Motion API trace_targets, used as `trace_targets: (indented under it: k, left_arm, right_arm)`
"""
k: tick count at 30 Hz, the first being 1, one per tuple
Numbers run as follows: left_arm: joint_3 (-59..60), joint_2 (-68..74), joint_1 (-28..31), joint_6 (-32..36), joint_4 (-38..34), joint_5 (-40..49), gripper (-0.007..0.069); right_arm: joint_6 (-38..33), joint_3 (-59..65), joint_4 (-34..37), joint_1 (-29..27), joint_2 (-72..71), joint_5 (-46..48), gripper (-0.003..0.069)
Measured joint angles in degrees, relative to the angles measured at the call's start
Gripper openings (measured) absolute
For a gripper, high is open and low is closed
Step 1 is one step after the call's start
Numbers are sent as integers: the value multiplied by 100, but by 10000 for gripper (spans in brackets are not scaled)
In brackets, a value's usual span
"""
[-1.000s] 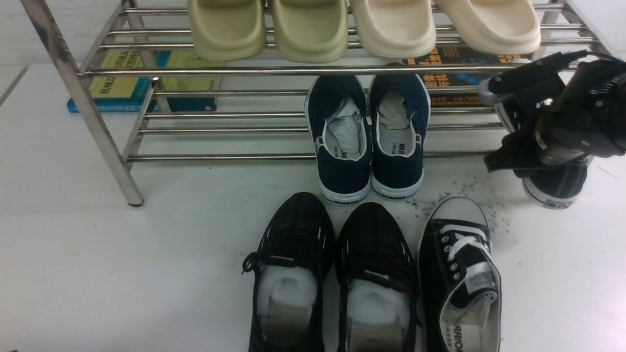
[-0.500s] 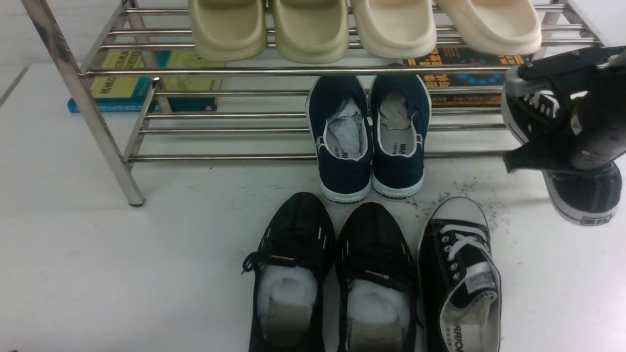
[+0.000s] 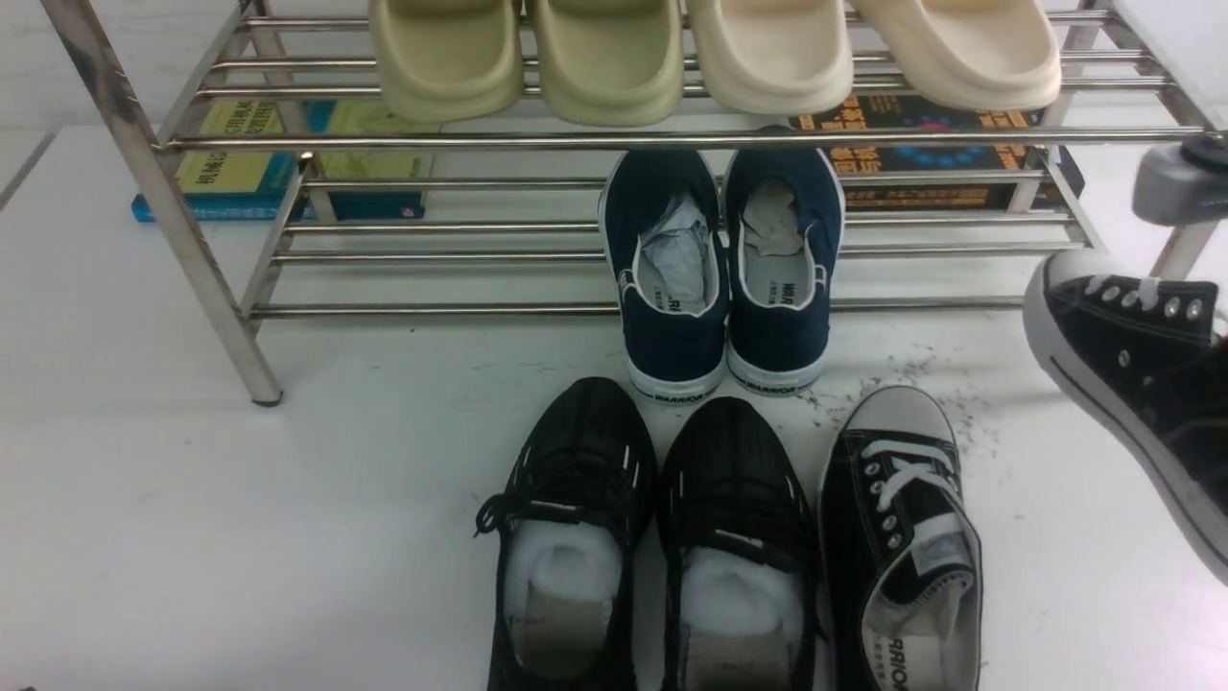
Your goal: Take the shoes off the shelf with your hand on the white table.
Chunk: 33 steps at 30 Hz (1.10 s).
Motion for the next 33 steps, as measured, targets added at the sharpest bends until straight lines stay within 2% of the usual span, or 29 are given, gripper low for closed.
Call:
trace_targets:
  k: [4,7,9,15,19,27,33]
  left_arm:
    - [0,0,0,0,0,0,239]
    - [0,0,0,0,0,0,239]
    - [0,0,0,0,0,0,239]
    - [0,0,0,0,0,0,239]
    - [0,0,0,0,0,0,239]
    - [0,0,0,0,0,0,239]
    - [0,0,0,0,0,0,239]
  right_arm:
    - [39,698,141,0,-307,-238,3]
    - [39,1295,234,0,-306,-772,3]
    - [44,1848,253,0,-157,-1563,4]
    - [44,2075,253,0,364,-2588,4]
    - [44,2075,260,0,569,-2762,6]
    - [-185,2075,973,13,1032,-3060,11]
    - [-256,2075,1074,170,1257,-3204,16]
